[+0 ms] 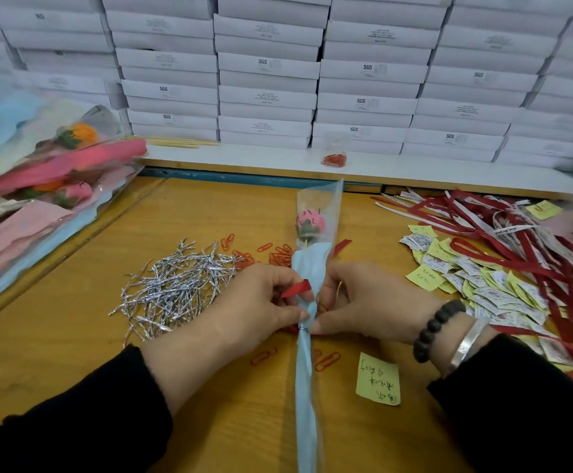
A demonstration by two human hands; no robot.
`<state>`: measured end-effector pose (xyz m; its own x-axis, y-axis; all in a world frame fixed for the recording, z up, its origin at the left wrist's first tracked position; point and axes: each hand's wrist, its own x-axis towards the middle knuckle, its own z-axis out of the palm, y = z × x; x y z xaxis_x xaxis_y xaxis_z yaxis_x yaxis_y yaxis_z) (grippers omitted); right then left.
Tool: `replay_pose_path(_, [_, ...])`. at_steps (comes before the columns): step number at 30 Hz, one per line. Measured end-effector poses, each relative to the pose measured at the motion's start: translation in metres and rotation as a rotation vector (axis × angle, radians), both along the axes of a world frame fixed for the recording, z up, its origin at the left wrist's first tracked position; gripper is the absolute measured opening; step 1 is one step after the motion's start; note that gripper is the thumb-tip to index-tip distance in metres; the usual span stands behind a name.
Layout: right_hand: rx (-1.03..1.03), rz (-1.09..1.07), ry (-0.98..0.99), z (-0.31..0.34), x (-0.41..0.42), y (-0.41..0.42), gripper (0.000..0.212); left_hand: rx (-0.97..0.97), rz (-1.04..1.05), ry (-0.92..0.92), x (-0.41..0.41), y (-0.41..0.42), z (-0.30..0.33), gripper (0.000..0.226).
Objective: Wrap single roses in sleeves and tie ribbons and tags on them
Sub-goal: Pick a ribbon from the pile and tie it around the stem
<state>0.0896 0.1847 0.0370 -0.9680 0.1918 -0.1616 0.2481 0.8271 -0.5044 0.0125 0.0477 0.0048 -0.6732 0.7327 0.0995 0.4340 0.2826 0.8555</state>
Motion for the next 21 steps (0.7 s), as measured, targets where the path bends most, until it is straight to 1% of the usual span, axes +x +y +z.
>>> replay_pose_path(3, [0.126,0.050,-0.104,0.013,0.007,0.008,0.014,-0.053,0.007,0.059,0.001,0.000,0.000,0.015])
replay_pose_path(5, [0.188,0.033,-0.081,0.021,0.011,0.017,0.008,-0.066,-0.001,0.066,0.002,-0.001,0.001,0.014])
replay_pose_path(7, [0.129,0.009,-0.035,0.030,0.016,0.027,0.011,-0.077,-0.008,0.064,0.002,-0.001,0.001,0.013])
replay_pose_path(8, [0.043,0.008,-0.021,0.034,0.019,0.032,0.014,-0.082,-0.012,0.063,0.002,-0.001,0.001,0.013])
replay_pose_path(9, [-0.091,0.018,0.007,0.037,0.021,0.034,0.016,-0.084,-0.016,0.066,0.002,-0.001,0.001,0.013])
replay_pose_path(12, [-0.655,0.092,0.165,0.040,0.023,0.031,0.016,-0.086,-0.019,0.070,0.002,0.001,0.001,0.014])
replay_pose_path(13, [-0.798,0.113,0.218,0.038,0.021,0.028,0.019,-0.087,-0.019,0.069,0.002,0.001,0.001,0.015])
replay_pose_path(15, [-0.995,0.097,0.305,0.032,0.016,0.022,0.022,-0.095,-0.016,0.067,0.002,0.001,0.001,0.015])
replay_pose_path(17, [-1.097,0.052,0.371,0.028,0.012,0.018,0.017,-0.083,-0.018,0.046,0.002,0.000,0.001,0.017])
replay_pose_path(18, [-1.097,0.009,0.397,0.026,0.010,0.016,0.015,-0.076,-0.020,0.037,0.001,0.000,0.001,0.017])
replay_pose_path(19, [-1.034,-0.059,0.431,0.024,0.008,0.016,0.012,-0.073,-0.022,0.034,0.001,0.000,0.001,0.018])
replay_pose_path(20, [-0.890,-0.159,0.483,0.023,0.007,0.017,0.010,-0.075,-0.023,0.037,0.001,0.000,0.001,0.018])
replay_pose_path(21, [-0.645,-0.269,0.559,0.020,0.005,0.021,0.007,-0.080,-0.024,0.041,0.001,0.000,0.001,0.018])
